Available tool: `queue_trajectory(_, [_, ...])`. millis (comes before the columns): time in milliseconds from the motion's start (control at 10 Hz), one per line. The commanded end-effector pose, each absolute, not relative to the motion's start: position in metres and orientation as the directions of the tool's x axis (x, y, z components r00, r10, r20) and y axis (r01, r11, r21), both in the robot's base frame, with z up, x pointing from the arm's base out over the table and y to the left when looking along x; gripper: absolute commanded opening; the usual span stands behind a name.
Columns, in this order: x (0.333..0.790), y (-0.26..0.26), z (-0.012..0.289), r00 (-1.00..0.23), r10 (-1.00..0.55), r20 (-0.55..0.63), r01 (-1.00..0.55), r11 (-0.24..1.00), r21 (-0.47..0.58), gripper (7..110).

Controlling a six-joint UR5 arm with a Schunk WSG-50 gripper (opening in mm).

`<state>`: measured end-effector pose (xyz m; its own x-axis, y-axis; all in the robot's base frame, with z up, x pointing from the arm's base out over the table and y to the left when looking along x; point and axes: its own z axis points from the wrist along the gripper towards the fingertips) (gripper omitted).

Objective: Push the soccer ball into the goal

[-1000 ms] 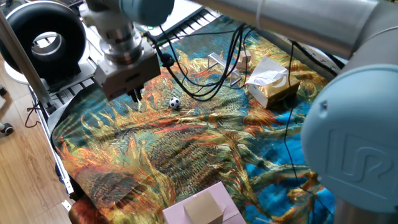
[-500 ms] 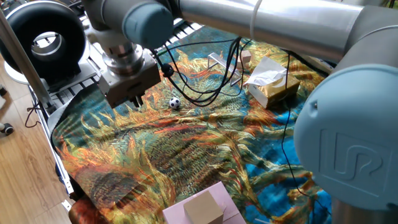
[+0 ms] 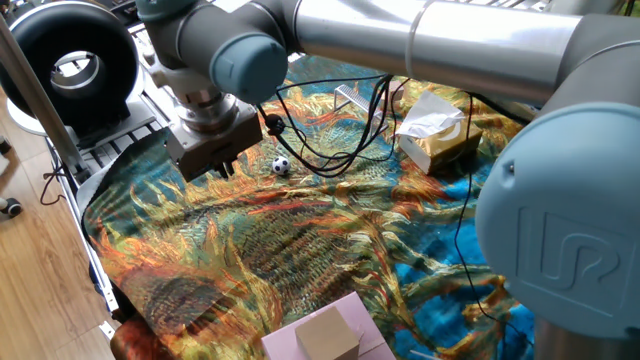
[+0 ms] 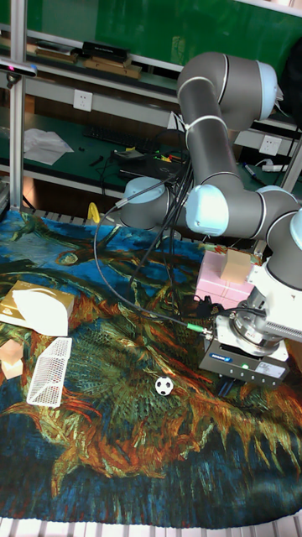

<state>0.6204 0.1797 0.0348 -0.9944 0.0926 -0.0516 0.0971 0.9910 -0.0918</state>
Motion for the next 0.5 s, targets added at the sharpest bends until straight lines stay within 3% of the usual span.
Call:
queue_trajectory(0, [0.619, 0.178, 0.032, -0.993, 0.105, -0.052, 0.109, 0.99, -0.092, 7])
queue_trajectory(400, [0.608, 0.169, 0.032, -0.995, 0.097, -0.01, 0.097, 0.987, -0.129, 7])
